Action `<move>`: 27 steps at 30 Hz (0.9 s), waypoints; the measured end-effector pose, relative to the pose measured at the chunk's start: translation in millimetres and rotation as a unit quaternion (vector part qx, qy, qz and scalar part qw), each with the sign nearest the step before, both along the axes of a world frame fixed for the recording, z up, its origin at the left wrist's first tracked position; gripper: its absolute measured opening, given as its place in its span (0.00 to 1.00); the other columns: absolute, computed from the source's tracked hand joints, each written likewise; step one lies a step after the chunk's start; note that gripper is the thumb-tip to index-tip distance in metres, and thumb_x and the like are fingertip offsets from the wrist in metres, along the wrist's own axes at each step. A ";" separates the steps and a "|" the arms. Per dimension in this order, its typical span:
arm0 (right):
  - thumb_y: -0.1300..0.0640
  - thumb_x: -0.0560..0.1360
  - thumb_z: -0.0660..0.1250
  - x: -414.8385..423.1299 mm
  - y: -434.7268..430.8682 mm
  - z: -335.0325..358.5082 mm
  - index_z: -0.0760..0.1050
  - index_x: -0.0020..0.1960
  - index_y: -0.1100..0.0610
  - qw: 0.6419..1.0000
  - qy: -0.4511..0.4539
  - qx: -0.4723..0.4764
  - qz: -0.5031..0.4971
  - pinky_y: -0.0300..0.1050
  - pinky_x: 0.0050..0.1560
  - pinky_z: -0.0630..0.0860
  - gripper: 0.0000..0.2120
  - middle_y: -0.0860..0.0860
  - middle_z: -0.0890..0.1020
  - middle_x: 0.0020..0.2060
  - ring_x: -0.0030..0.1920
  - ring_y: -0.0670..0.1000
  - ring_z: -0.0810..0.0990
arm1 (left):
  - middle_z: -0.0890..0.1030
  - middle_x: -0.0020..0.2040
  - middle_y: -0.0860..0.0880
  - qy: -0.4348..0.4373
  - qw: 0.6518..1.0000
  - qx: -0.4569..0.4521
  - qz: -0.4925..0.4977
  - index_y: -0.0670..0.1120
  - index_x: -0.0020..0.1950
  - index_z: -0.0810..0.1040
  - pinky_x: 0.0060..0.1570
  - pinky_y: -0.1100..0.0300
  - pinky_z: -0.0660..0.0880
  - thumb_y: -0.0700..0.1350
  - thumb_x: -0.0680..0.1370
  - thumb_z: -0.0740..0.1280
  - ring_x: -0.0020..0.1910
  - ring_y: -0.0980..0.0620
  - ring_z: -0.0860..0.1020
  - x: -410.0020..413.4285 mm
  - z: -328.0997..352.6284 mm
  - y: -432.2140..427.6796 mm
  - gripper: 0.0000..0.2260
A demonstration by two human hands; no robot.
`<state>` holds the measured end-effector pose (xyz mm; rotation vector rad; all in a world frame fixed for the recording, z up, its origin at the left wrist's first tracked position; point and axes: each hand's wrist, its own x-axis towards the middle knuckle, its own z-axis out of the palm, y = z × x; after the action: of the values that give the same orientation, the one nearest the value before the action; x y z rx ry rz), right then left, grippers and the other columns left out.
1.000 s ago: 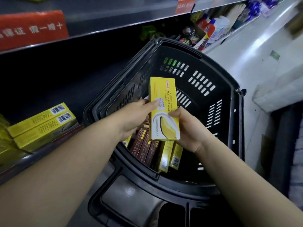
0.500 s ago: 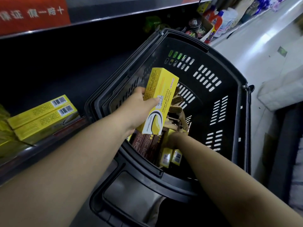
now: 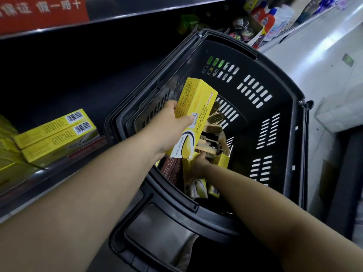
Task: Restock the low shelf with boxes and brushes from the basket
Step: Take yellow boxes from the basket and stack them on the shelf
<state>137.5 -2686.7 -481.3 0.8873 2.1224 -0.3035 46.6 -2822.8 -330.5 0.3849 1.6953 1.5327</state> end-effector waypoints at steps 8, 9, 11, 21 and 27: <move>0.60 0.76 0.61 9.6 20.8 130.7 0.73 0.60 0.61 0.703 0.335 -0.378 -0.502 0.49 0.43 0.79 0.13 0.58 0.81 0.49 0.45 0.57 0.82 | 0.80 0.51 0.52 -0.007 0.999 0.005 0.046 0.50 0.65 0.68 0.50 0.53 0.78 0.44 0.79 0.63 0.50 0.50 0.80 -4.0 -0.6 1.1 0.14; 0.59 0.76 0.61 15.7 17.5 145.2 0.73 0.60 0.62 0.668 0.352 -0.423 -0.501 0.49 0.41 0.80 0.15 0.58 0.82 0.49 0.45 0.57 0.83 | 0.80 0.51 0.52 -0.009 0.999 0.004 0.047 0.51 0.63 0.68 0.51 0.51 0.78 0.45 0.79 0.63 0.51 0.49 0.80 -4.2 -1.7 1.6 0.12; 0.56 0.74 0.60 27.9 12.0 163.1 0.74 0.60 0.62 0.602 0.377 -0.505 -0.490 0.51 0.41 0.81 0.18 0.58 0.83 0.49 0.46 0.57 0.84 | 0.80 0.51 0.51 -0.021 0.998 0.005 0.051 0.52 0.59 0.68 0.51 0.50 0.78 0.45 0.79 0.62 0.50 0.48 0.80 -5.3 -3.4 2.1 0.09; 0.58 0.69 0.66 24.1 -5.5 161.5 0.73 0.59 0.61 0.617 0.422 -0.463 -0.477 0.54 0.42 0.81 0.19 0.54 0.85 0.42 0.41 0.54 0.84 | 0.81 0.52 0.47 -0.057 0.997 -0.007 0.043 0.49 0.60 0.67 0.47 0.49 0.80 0.45 0.79 0.62 0.49 0.47 0.81 -6.4 -2.9 2.0 0.10; 0.46 0.77 0.60 25.5 3.7 166.2 0.81 0.49 0.54 0.562 0.483 -0.474 -0.476 0.49 0.40 0.81 0.16 0.54 0.86 0.44 0.42 0.53 0.85 | 0.82 0.51 0.44 -0.109 0.993 -0.013 0.039 0.44 0.62 0.70 0.47 0.49 0.80 0.47 0.79 0.63 0.46 0.46 0.82 -5.6 -1.7 3.4 0.13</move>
<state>163.0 -2683.0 -315.1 1.1488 1.4514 -2.7131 41.0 -2819.5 -332.2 0.1314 1.5731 1.5463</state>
